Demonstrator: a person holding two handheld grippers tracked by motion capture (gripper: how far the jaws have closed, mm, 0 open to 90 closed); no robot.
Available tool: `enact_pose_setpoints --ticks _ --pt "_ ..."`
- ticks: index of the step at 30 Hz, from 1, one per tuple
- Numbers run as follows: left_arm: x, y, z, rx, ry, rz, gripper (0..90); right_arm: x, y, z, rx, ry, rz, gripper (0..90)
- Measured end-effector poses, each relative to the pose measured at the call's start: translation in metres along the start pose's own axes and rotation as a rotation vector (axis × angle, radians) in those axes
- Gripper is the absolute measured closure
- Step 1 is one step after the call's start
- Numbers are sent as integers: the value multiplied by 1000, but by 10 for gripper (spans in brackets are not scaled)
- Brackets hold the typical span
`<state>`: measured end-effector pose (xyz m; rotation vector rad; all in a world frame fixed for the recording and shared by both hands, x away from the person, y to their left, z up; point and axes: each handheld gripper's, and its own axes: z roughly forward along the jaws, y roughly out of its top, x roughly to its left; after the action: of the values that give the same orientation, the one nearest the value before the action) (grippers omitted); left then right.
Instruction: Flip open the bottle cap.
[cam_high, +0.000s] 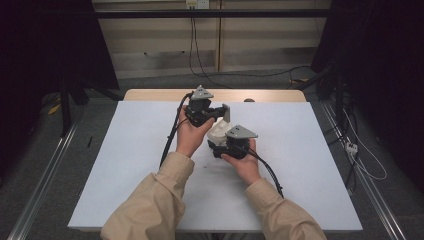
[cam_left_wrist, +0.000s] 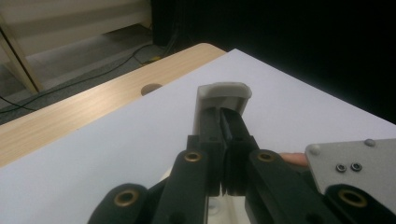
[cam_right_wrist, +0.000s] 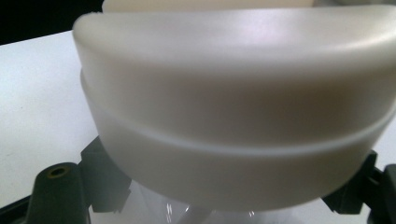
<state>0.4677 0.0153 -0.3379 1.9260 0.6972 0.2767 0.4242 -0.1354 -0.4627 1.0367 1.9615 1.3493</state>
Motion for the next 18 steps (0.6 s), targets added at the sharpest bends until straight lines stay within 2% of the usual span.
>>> enact_pose_setpoints --ticks 4,18 --pt "0 2 3 6 0 11 886 0 0 0 2 0 4 188" --pt "0 4 10 3 -2 8 886 -1 0 0 2 0 5 188"
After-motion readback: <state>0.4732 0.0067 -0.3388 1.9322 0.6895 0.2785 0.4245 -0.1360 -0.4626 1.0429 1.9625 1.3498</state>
